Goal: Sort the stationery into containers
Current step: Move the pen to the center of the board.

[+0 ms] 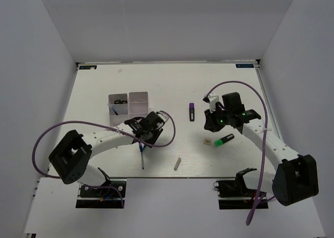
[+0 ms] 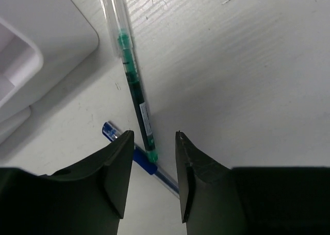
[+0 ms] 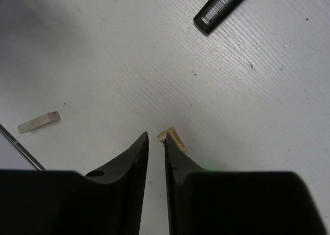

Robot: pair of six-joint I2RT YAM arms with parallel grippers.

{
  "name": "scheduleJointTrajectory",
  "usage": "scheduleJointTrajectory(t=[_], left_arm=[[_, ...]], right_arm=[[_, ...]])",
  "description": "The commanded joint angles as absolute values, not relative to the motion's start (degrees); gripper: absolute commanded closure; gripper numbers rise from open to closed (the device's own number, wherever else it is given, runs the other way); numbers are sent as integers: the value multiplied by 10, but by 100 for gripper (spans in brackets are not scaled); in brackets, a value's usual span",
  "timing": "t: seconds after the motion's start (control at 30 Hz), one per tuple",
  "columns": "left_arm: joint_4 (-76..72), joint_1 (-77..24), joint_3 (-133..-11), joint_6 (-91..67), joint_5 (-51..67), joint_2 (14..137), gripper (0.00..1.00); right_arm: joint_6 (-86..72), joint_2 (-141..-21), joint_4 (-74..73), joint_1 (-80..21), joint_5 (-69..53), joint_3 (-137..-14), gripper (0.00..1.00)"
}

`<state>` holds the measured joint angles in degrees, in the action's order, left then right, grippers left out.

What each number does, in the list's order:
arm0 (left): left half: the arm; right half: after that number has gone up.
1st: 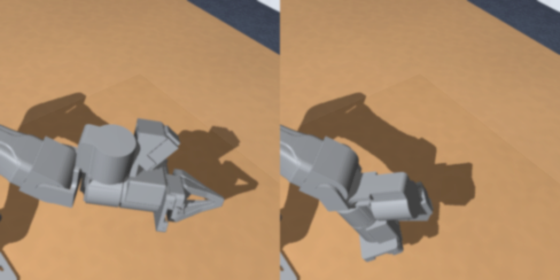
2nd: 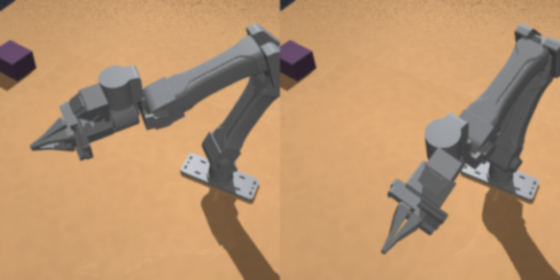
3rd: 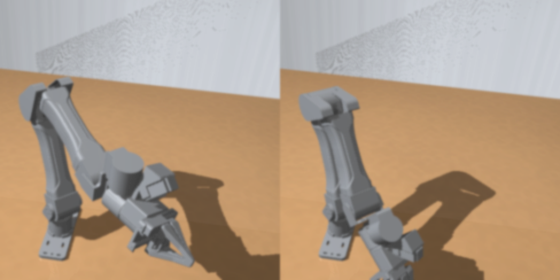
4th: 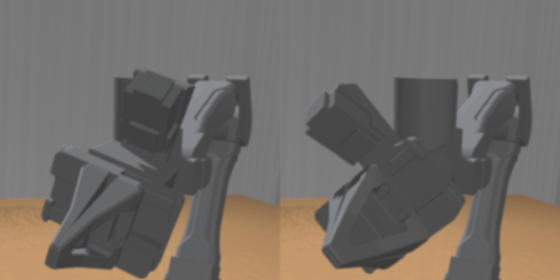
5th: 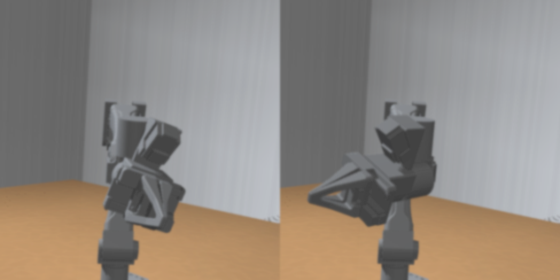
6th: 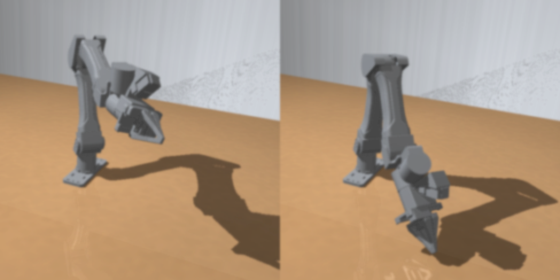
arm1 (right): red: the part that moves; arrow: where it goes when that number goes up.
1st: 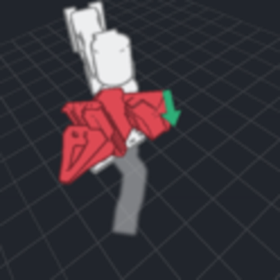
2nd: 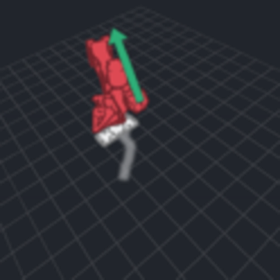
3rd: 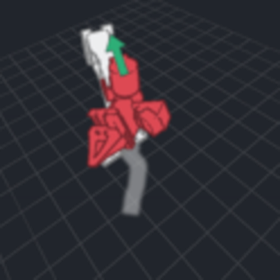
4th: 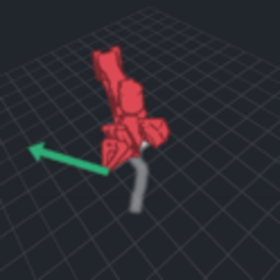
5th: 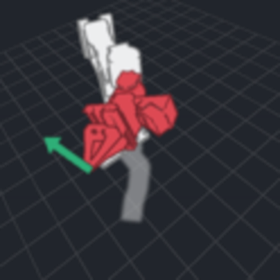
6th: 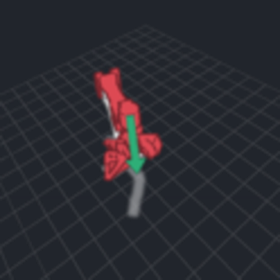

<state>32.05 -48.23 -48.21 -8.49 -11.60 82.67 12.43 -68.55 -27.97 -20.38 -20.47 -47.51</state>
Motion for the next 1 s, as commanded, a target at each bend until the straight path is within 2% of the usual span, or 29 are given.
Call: scheduleJointTrajectory(t=[0.0,0.37,0.53,0.77,0.97], left_arm=[[273,-487,-476,-89,-138,841,51],[247,-487,-494,-86,-149,905,49],[241,-487,-485,-91,-138,912,58],[239,-494,-466,-102,-113,909,84],[257,-548,-462,-125,-111,899,89]], right_arm=[[124,-673,-278,-200,-219,-482,77],[125,-668,-279,-196,-227,-481,77],[124,-666,-278,-194,-232,-480,77],[124,-663,-277,-192,-234,-479,77],[123,-661,-275,-190,-235,-478,77]])
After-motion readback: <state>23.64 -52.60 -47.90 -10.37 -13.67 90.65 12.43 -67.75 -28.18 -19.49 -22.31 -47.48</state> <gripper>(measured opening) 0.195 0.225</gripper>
